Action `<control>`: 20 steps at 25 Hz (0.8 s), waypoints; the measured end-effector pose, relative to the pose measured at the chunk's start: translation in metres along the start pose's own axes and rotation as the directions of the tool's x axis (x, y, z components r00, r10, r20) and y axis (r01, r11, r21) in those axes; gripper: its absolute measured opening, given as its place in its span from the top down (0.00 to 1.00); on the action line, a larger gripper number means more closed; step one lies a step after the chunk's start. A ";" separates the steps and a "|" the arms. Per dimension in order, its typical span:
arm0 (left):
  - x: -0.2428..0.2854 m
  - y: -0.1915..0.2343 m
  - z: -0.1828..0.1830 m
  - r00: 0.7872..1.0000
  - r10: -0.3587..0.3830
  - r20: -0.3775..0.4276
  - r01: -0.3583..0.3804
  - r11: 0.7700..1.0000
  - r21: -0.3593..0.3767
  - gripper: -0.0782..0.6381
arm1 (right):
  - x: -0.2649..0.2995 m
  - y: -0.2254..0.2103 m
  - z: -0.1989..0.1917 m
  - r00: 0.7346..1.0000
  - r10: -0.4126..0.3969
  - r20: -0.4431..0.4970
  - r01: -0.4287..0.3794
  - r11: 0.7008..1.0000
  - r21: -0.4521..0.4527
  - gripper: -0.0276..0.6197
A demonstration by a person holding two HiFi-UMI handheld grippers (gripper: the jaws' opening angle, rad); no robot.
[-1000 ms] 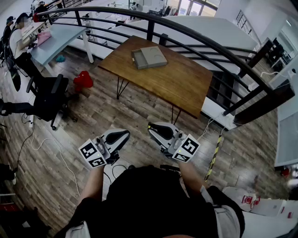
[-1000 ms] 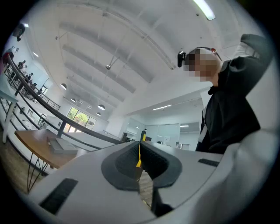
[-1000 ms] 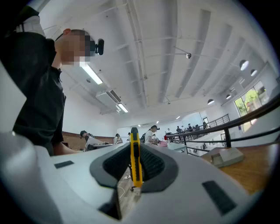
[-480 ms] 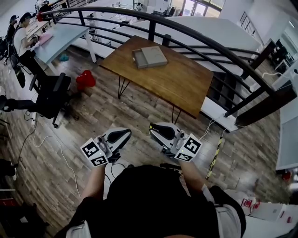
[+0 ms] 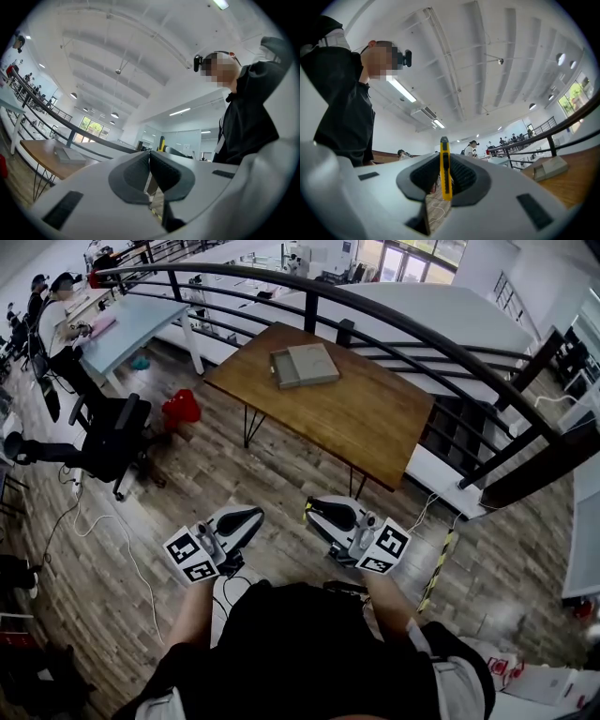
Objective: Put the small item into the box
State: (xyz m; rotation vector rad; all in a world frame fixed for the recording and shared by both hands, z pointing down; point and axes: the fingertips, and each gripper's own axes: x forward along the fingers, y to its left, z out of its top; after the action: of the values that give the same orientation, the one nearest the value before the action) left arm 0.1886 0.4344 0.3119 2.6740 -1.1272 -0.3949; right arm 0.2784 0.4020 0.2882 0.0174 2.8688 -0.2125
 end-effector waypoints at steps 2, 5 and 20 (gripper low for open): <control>0.008 -0.004 -0.006 1.000 0.009 -0.008 -0.009 1.000 -0.002 0.87 | -0.010 -0.002 0.000 1.000 0.016 -0.003 -0.016 1.000 0.000 0.85; 0.015 -0.010 -0.018 0.998 0.014 -0.057 -0.013 1.000 0.020 0.87 | -0.020 -0.007 -0.005 1.000 0.010 -0.025 -0.010 1.000 -0.028 0.85; 0.025 0.076 -0.001 0.998 0.067 -0.007 -0.068 0.997 -0.033 0.87 | 0.019 -0.084 -0.018 0.999 0.005 -0.037 -0.003 0.999 0.046 0.85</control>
State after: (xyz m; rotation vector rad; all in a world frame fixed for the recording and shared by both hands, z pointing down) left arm 0.1555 0.3641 0.3316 2.5992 -1.1952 -0.3903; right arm 0.2531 0.3212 0.3131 0.0358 2.8997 -0.2805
